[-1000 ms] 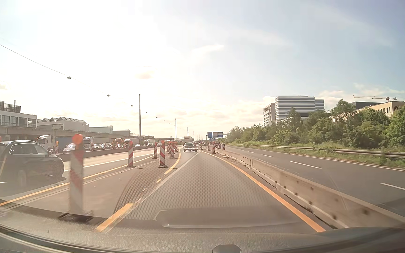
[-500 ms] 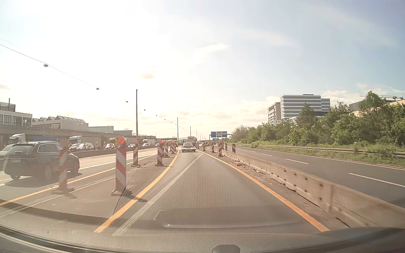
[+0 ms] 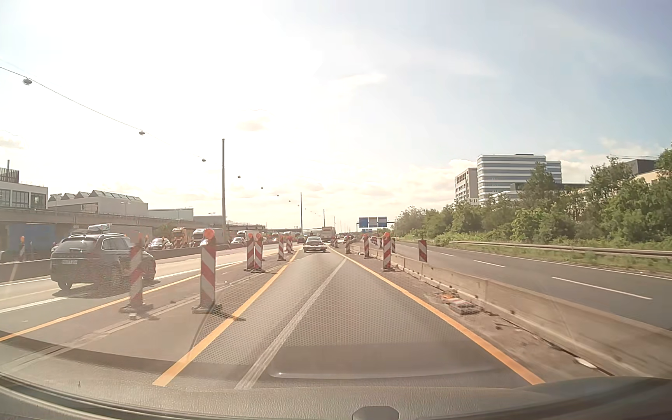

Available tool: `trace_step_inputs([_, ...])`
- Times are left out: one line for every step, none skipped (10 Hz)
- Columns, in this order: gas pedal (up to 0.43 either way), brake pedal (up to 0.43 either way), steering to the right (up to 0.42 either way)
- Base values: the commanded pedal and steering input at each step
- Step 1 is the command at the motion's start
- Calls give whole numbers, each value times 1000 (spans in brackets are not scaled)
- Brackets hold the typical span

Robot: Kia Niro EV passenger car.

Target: Follow the waypoints while adhering to traffic rules and regulations

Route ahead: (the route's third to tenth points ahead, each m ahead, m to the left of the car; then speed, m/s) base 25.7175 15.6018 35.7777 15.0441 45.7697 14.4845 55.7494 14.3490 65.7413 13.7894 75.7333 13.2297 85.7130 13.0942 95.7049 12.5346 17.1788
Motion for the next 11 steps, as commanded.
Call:
trace_step_inputs([47, 0, -19])
trace_step_inputs([47, 0, -19])
trace_step_inputs([47, 0, -19])
trace_step_inputs([47, 0, -18])
trace_step_inputs([47, 0, -18])
trace_step_inputs([47, 0, -17])
trace_step_inputs([47, 0, -16])
trace_step_inputs([47, 0, -14])
trace_step_inputs([47, 0, -11])
trace_step_inputs([47, 0, -10])
trace_step_inputs([47, 0, -9])
